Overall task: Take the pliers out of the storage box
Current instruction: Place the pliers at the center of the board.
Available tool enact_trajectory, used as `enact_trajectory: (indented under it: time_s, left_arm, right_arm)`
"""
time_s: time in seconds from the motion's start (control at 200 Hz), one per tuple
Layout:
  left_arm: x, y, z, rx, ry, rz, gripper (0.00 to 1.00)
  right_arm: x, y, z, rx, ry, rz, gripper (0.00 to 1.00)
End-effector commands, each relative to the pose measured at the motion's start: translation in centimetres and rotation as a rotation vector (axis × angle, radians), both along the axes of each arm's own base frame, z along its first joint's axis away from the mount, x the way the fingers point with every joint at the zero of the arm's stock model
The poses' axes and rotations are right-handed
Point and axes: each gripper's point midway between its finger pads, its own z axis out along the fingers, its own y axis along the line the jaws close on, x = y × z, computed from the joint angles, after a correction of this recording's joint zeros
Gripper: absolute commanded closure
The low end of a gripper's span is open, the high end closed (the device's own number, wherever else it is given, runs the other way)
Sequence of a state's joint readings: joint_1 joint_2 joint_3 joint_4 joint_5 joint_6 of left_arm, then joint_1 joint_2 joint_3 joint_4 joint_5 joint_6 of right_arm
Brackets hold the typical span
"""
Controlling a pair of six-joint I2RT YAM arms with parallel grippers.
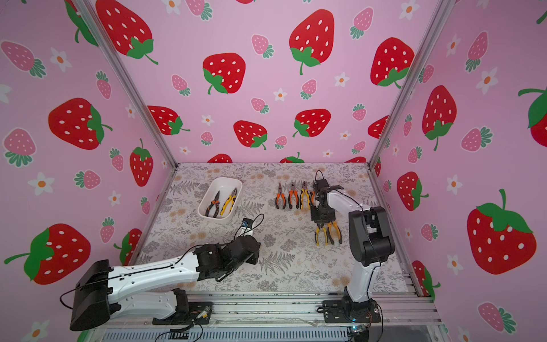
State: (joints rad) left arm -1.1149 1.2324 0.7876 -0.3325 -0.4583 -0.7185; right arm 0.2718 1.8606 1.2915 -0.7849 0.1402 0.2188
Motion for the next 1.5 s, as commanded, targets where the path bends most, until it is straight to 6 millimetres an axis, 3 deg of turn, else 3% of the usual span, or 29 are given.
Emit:
enact_trajectory:
  time_s: [0.0,0.145,0.245,1.05,1.235,1.401,1.496]
  left_arm:
    - [0.2,-0.5,0.8,-0.018,-0.012,-0.007,0.6]
    - [0.2,-0.4,0.8,-0.018,-0.013,-0.005,0.6]
    - [0.2,-0.3,0.8,-0.019,-0.013,-0.003,0.6]
    - [0.2,-0.6,0.5,-0.022,-0.003,-0.005,0.6]
    - [0.2,-0.7,0.4,-0.023,0.001,-0.007,0.6]
    - [0.2,-0.5,0.5,-0.018,-0.004,-0.004,0.6]
    - [0.6,0.0,0.9,0.008,-0.015,0.002,0.59]
  right_arm:
    - [1.0,0.4,-0.2,0.02,-0.015,0.009,1.0]
    - [1.3,0.4,-0.7,0.015,-0.003,0.008,1.0]
    - [1.3,0.4,-1.1,0.013,0.013,0.006,0.88]
    - [1.5,-0.3,-2.5,-0.028,0.041,-0.022,0.69]
    - [1.4,-0.3,-2.7,-0.027,0.047,-0.023,0.69]
    - [1.6,-0.2,-2.2,-0.022,0.034,-0.027,0.66]
    - [1.4,-0.3,-0.5,-0.017,0.013,-0.032,0.64]
